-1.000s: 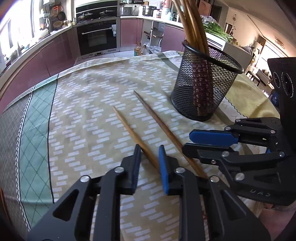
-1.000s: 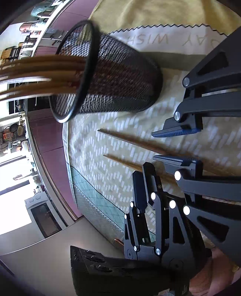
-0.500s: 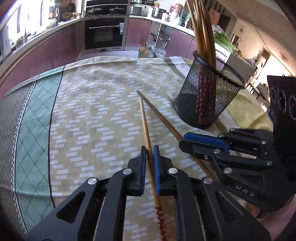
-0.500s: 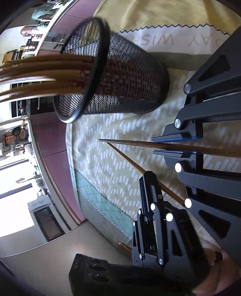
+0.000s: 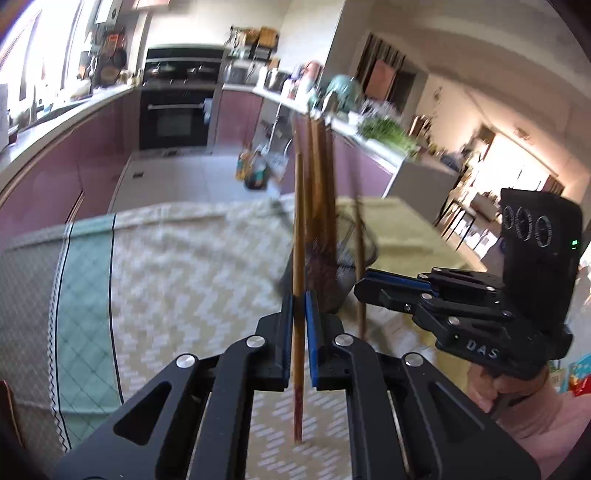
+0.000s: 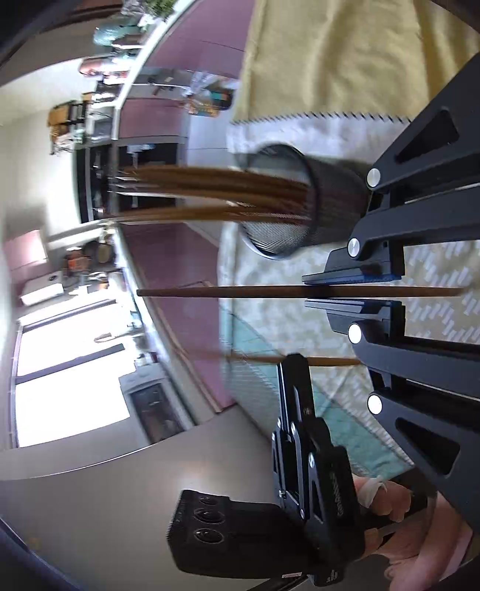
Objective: Organize utensils
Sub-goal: 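Lift both chopsticks upright and drop them into the mesh cup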
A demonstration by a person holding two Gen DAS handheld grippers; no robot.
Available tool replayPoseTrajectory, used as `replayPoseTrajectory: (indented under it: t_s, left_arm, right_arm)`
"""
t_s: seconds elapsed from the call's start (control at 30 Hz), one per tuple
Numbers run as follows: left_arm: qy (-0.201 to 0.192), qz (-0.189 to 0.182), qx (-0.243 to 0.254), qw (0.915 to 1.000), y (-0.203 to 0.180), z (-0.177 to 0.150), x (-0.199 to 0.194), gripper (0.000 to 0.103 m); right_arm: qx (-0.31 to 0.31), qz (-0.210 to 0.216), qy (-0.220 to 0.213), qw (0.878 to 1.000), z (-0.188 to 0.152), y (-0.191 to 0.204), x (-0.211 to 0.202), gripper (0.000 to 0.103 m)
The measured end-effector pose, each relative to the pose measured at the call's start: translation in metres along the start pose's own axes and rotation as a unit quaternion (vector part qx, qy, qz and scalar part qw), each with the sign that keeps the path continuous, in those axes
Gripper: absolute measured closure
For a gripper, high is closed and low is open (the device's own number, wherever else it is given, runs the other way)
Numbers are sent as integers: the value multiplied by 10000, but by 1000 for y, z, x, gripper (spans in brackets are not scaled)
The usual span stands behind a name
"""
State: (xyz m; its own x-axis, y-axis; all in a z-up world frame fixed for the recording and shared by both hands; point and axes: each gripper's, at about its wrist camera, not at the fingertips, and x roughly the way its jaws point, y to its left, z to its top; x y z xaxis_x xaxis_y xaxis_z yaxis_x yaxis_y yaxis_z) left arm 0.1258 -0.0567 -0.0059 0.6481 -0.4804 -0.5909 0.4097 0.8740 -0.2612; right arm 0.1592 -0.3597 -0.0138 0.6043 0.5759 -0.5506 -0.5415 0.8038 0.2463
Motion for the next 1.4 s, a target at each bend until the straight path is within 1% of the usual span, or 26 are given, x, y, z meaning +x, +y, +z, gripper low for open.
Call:
replayPoseTrajectory:
  t_s: [0.1,0.37,0.6,0.73,0.87,1.0,1.13,1.2,1.3,1.4]
  left_arm:
    - [-268,-165,62,9995,-7,15,-14,96]
    - [-915,-323,141,9952,-22,58,-38,96]
    - [-1144,-318,276,9925,-36,91,-36,96]
    - [-1194,-288,328,9919,-45,101,-32,96]
    - [-1114,-198,458,9925,-56,101,-22,96]
    - [-831,-20,669,9943,-61,93,1,96]
    - [-478,28,758,9960,-63,83,21,96]
    - [-348,127,811,9960,-64,78,30,96]
    - [-160,169,847,9961,-64,72,44,96]
    - [-8,190,818,9965,-57,70,56,96]
  right_arm:
    - [-30,-60,-315,9995,13,-2,-15,97]
    - [-86,-158,-891,9959,44,-15,-42,97]
    - [-171,-323,-1283,9911,67,-24,-58,97]
    - [-188,-450,-1387,9891,74,-29,-58,97]
    - [-83,-455,-1287,9906,73,-39,-44,97]
    - [-75,-465,-977,9941,69,-41,-25,97]
    - [-75,-485,-591,9970,60,-45,-3,97]
    - [-44,-469,-411,9980,56,-48,7,97]
    - [13,-470,-232,9986,53,-51,18,97]
    - [31,-509,-192,9985,49,-49,22,97]
